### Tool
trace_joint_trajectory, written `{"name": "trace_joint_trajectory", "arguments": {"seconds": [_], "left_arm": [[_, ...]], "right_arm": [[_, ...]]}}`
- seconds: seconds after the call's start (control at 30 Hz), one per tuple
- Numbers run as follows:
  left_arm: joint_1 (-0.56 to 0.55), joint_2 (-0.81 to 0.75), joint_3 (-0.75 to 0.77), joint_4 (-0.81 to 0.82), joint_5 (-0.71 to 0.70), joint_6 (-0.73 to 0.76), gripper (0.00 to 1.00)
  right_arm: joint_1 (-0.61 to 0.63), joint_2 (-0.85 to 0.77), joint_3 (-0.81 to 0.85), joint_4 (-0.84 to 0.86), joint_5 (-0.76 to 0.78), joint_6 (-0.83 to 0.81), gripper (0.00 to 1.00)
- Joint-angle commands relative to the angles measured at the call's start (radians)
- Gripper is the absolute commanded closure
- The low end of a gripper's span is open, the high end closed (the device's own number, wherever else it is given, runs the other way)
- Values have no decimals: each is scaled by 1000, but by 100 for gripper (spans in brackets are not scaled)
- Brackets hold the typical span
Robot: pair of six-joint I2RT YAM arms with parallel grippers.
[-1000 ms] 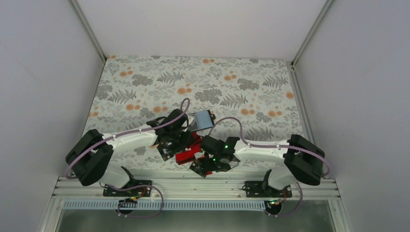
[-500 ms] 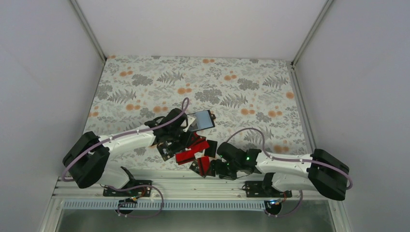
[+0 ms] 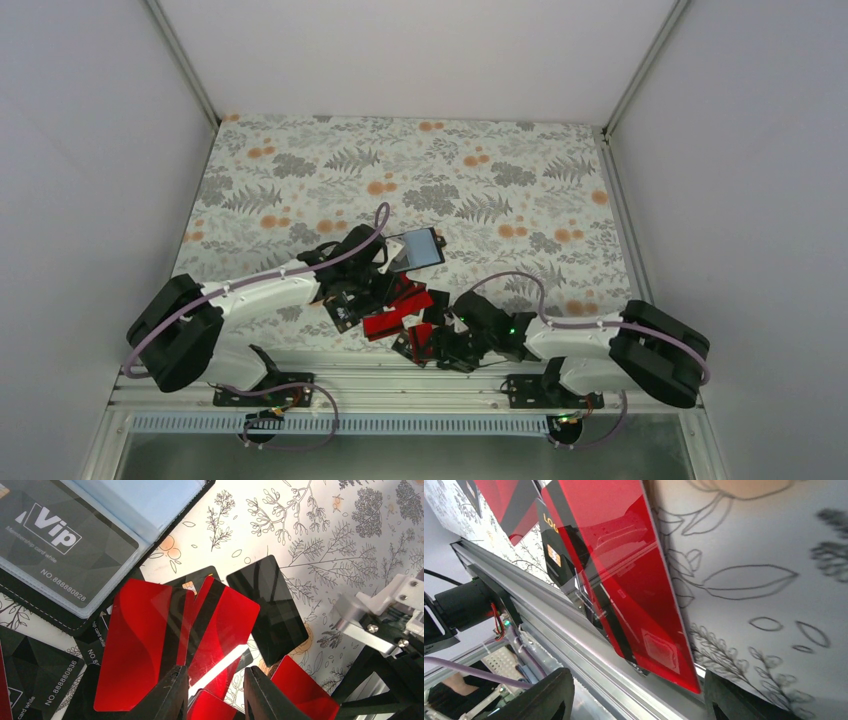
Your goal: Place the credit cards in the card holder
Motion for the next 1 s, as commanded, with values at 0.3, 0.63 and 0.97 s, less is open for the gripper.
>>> {"name": "trace_joint_trajectory", "arguments": {"seconds": [0.3,0.63,0.97], "left_arm": [[-6,-4,1,-14,-15,7,71],[-6,19,21,-20,-25,-4,71],[-6,65,74,-36,-39,-8,71]], "right_arm": [[-58,105,-100,263,-36,-26,50],[-120,103,-131,329,-49,-66,77],[-197,138,-83,374,-107,-137,96]]}}
